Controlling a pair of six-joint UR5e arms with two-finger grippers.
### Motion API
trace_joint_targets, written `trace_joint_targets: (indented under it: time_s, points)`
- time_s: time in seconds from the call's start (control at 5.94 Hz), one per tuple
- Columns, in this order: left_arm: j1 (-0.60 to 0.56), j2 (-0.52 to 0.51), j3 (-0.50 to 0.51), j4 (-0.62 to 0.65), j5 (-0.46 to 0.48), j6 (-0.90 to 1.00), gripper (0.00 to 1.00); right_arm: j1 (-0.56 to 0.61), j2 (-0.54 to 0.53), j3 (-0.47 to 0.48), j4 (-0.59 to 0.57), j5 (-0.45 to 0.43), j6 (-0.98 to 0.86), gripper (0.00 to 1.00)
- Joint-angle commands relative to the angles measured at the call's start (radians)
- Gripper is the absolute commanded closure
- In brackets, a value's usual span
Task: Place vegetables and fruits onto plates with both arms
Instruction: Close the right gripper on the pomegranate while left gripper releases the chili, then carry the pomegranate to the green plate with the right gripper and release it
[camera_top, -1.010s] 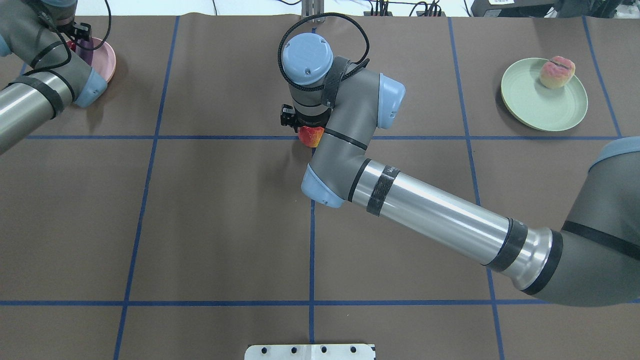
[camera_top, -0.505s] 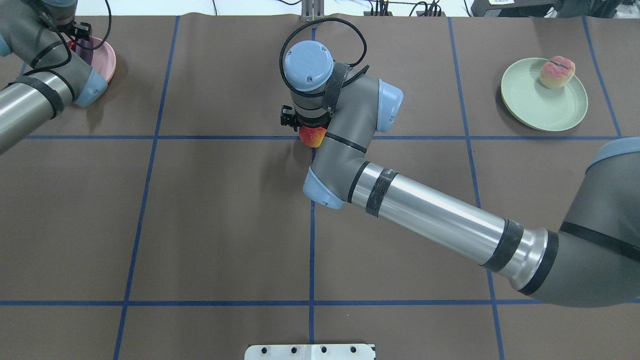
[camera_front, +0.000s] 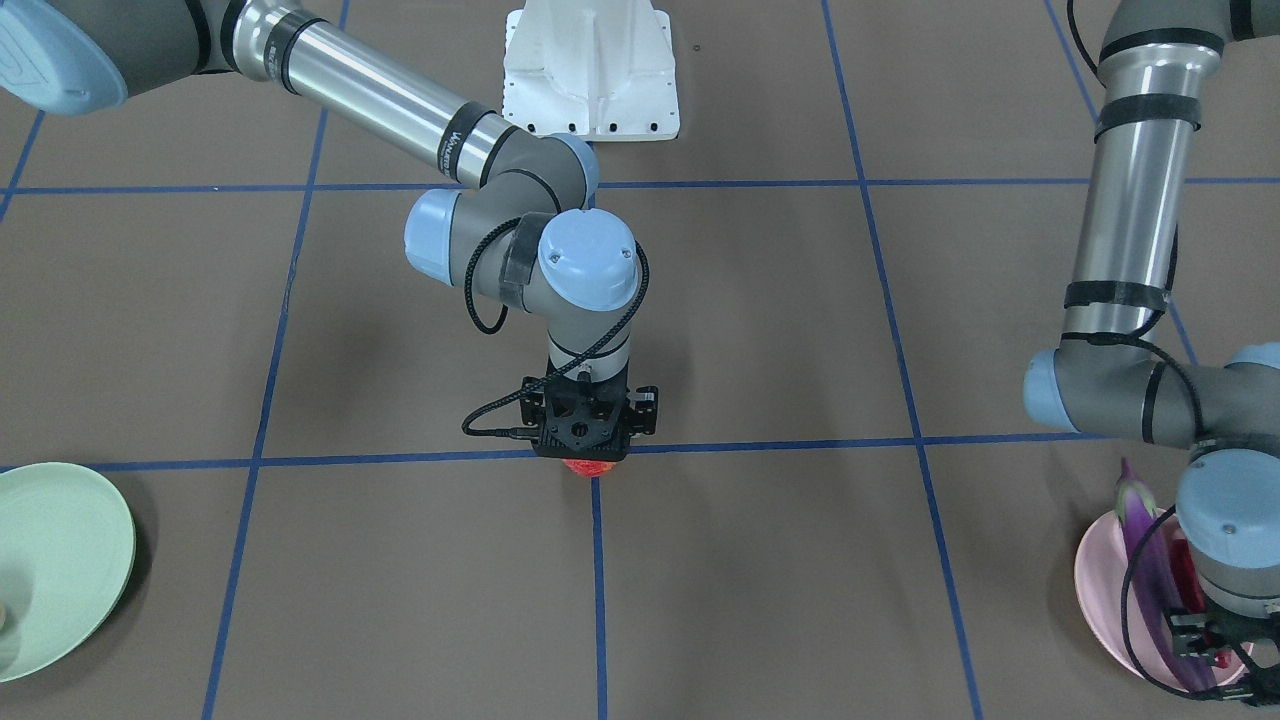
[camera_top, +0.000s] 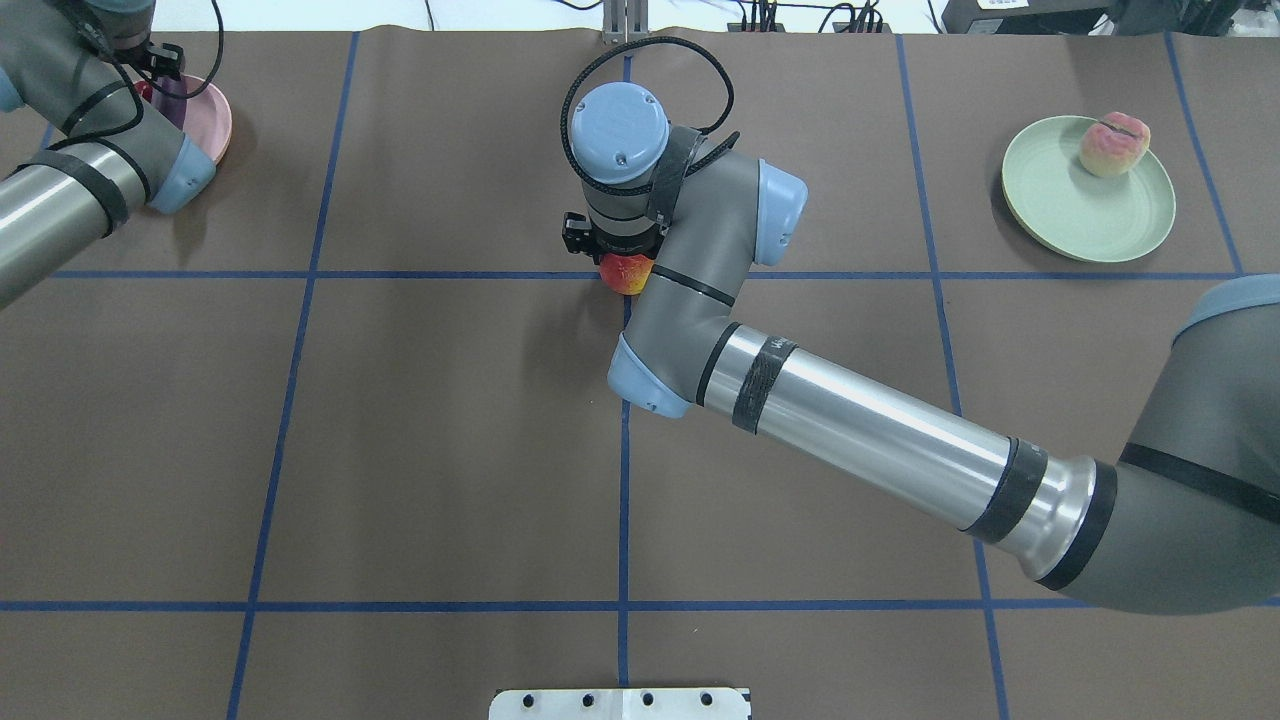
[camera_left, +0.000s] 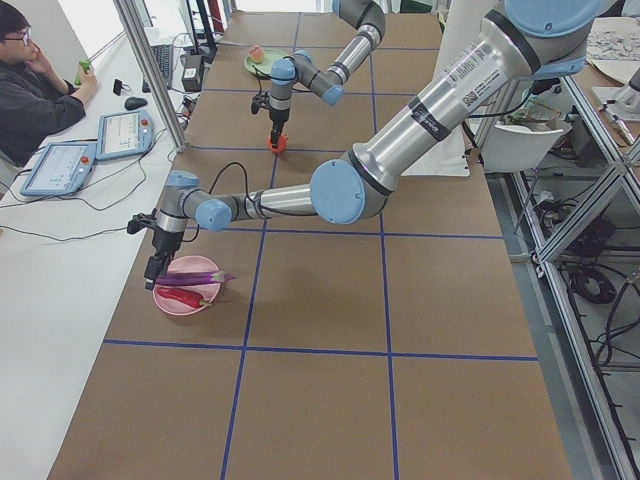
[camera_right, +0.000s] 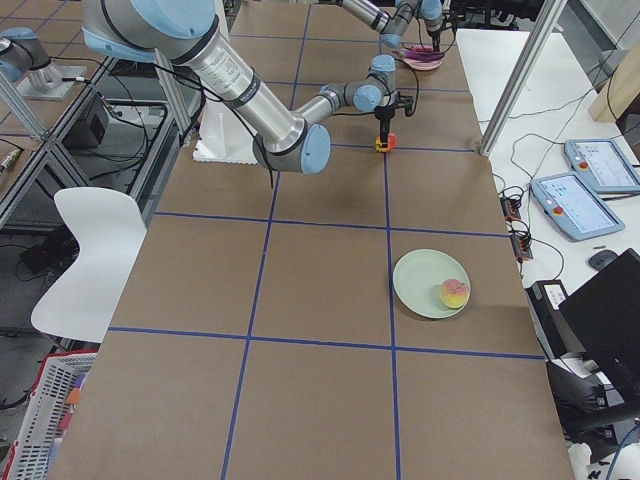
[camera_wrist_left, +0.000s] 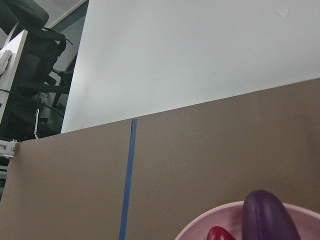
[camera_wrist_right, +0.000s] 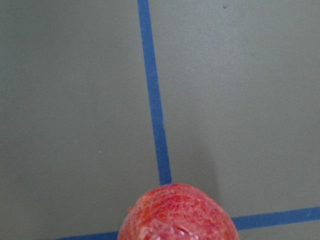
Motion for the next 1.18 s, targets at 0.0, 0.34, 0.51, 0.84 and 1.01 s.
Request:
trace_joint_targets:
  time_s: [0.0,0.34,0.51,0.84,1.01]
  points:
    - [-0.006,0.001,-0.044,0.005,-0.007,-0.002,0.0,0.017,0.003,0.052,-0.004,0.005,0.002,1.0]
    - [-0.021,0.039,-0.171,0.04,-0.13,0.0,0.0,0.091,0.0,0.186,-0.122,0.112,-0.004,1.0]
    - [-0.027,0.114,-0.339,0.134,-0.199,0.003,0.0,0.132,-0.006,0.246,-0.197,0.127,-0.018,1.0]
    - [-0.03,0.225,-0.57,0.251,-0.304,0.012,0.0,0.242,-0.096,0.31,-0.233,0.163,-0.201,1.0]
    - [-0.059,0.266,-0.677,0.323,-0.382,0.059,0.0,0.31,-0.144,0.311,-0.233,0.189,-0.327,1.0]
